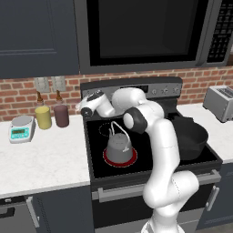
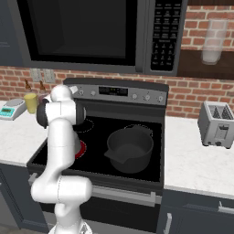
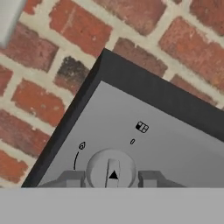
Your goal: Pick the kettle from the counter and place it on a stove burner. Then turn the burner on.
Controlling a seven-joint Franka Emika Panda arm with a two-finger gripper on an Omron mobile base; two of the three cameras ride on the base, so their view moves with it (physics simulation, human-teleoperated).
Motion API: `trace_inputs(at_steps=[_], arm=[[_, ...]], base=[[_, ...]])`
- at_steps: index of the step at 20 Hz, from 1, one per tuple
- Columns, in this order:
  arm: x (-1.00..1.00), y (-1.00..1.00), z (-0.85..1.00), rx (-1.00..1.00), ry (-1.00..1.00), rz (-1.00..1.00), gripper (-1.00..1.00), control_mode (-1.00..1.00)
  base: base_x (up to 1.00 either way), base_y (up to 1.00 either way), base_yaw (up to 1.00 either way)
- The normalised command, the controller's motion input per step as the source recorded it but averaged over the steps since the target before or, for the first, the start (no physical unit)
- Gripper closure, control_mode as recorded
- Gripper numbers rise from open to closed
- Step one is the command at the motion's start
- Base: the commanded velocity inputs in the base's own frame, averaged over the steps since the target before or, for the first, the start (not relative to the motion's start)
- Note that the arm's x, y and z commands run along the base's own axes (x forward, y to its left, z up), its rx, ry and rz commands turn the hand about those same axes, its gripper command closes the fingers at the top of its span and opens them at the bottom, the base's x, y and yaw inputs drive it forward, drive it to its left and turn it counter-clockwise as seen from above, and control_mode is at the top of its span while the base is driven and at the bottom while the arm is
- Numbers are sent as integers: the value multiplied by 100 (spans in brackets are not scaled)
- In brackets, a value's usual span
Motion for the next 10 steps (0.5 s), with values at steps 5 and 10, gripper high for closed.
trace_inputs(at_steps=[5,10], arm=[[0,0,-2,-12,0,0,100,-100],[0,0,-1,-12,0,0,100,-100]], base=[[0,0,0],[0,0,0]])
